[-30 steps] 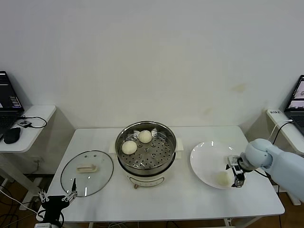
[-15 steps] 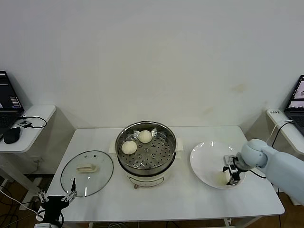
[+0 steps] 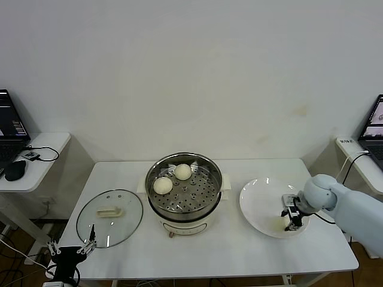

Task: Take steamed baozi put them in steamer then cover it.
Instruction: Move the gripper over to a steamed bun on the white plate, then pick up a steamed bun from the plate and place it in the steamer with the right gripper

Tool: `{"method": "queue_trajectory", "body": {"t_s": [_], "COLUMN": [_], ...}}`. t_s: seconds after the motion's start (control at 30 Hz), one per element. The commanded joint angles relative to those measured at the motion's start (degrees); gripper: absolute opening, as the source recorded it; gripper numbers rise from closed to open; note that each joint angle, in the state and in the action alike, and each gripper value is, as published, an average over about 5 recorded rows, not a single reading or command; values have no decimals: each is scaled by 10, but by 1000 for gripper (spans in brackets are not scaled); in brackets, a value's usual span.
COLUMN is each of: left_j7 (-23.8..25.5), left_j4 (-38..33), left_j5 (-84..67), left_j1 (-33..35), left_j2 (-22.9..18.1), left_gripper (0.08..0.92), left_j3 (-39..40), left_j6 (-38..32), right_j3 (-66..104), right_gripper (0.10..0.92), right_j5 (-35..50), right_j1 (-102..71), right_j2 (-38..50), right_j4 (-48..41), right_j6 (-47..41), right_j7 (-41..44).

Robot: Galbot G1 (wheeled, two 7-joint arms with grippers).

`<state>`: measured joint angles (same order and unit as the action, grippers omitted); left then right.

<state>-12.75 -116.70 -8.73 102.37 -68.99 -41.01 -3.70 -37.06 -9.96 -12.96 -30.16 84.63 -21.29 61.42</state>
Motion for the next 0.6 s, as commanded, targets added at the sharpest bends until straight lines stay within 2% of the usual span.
{"method": "queue_trajectory", "body": {"t_s": [0.03, 0.33, 0.6], "left_j7": [0, 0, 0], "left_j4": [-2, -7, -8], "left_j5": [0, -2, -4], "left_j1": [0, -1, -2], "left_j2": [1, 4, 6], "left_gripper": [823, 823, 823], "left_j3": [1, 2, 2], "left_j6": [0, 0, -1], "right_j3": [1, -52, -156], "right_gripper": [502, 509, 517], "right_j5": [10, 90, 167], "right_j1": [21, 200, 399], "right_j2": [11, 18, -68], "right_j4": [11, 23, 12], "right_j6": [-1, -7, -18], "right_j7": [2, 8, 5]}}
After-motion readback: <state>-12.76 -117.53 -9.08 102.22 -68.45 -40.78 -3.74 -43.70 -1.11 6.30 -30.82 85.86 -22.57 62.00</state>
